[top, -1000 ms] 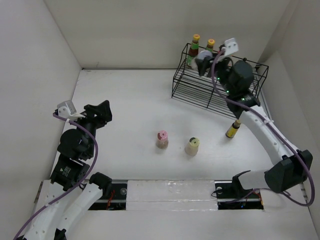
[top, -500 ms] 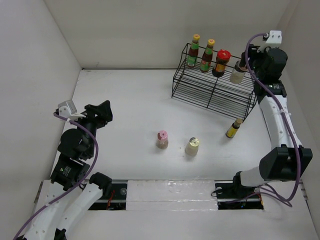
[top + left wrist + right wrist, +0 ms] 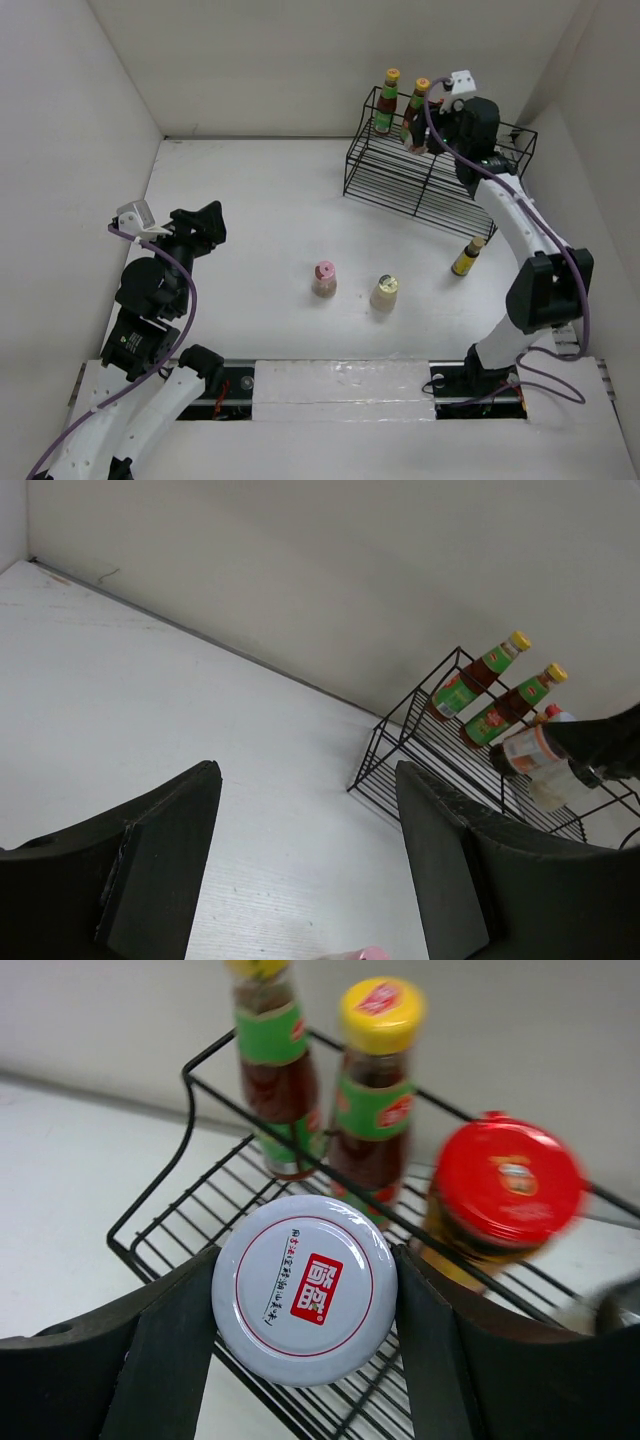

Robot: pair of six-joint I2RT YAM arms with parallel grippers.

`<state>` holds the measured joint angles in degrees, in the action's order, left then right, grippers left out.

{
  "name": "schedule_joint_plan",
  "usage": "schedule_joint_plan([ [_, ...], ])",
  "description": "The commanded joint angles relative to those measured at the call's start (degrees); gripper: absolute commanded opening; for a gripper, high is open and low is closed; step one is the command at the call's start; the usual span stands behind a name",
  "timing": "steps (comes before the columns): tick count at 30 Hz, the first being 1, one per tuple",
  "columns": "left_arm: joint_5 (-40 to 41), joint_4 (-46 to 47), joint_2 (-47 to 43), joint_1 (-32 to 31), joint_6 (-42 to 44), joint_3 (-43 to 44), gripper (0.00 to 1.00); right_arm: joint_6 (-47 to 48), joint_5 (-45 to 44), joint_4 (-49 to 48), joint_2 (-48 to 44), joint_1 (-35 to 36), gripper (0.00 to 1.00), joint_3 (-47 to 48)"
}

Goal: Organize the condiment bottles

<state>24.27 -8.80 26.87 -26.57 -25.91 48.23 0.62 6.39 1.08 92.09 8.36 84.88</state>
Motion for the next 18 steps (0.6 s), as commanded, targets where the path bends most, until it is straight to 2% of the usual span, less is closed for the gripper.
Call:
schedule_joint_plan([
  [1,0.1,2.6,-0.2,-0.1,0.4,-0.4,0.66,0.3,1.3,-9.4,2.6,2.1,0.4,7.0],
  [11,0.1,2.6,-0.2,-0.1,0.4,-0.4,0.66,0.3,1.3,-10.0,15.5,7.3,0.4,15.0],
  [18,0.1,2.6,-0.2,-0.1,0.4,-0.4,0.66,0.3,1.9,-10.0,19.6,9.0,0.4,17.9],
])
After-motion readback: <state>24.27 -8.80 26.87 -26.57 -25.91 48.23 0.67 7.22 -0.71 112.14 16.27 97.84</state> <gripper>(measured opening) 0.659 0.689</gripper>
